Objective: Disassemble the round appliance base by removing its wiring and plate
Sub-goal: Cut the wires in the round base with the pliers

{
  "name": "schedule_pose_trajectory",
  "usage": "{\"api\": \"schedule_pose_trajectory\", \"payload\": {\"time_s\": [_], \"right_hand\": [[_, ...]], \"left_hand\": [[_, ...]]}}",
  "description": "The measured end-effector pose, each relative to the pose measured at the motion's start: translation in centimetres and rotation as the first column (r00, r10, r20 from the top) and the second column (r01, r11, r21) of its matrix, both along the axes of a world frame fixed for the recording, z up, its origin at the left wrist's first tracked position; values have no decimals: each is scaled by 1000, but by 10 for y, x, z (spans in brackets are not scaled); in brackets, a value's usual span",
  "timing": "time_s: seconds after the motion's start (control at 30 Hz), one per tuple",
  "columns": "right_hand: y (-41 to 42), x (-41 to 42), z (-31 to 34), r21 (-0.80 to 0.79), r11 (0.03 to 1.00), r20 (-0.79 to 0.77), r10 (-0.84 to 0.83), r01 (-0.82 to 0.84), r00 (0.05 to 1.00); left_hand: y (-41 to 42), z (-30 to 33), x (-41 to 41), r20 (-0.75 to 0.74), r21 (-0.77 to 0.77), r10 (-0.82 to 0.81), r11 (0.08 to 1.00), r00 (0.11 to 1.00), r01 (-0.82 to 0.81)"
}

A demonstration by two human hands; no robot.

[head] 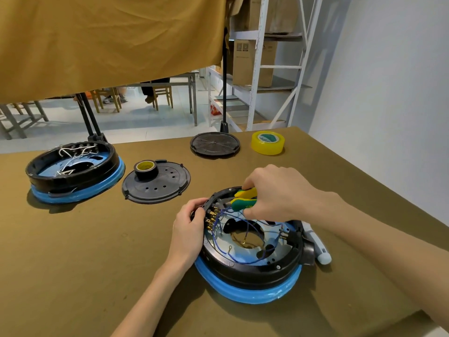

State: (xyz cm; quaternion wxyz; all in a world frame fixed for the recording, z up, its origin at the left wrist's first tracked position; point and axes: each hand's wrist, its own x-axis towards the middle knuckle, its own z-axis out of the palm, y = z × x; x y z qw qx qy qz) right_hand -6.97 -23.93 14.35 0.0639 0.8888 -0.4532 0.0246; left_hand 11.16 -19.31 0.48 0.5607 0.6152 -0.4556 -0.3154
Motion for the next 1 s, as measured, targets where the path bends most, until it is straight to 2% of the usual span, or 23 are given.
{"api": "schedule_pose_trajectory", "payload": {"time_s": [0.17,0.43,0.67,1.0], "right_hand": [[-6,-3,-3,35,999,5,-39,38,999],[-12,0,-8,11,1000,-58,-8,9,998],[-21,2,-15,13,1000,-16,21,-21,1000],[-15,-28,-63,156,987,315,-6,-45,949]], "left_hand": [[-1,3,3,-15,20,-20,1000,1000,20],[-11,11,13,101,68,-93,994,991,86],[-12,8,11,109,65,-75,996,991,68],[-11,9,14,137,94,-85,993,987,72]]}}
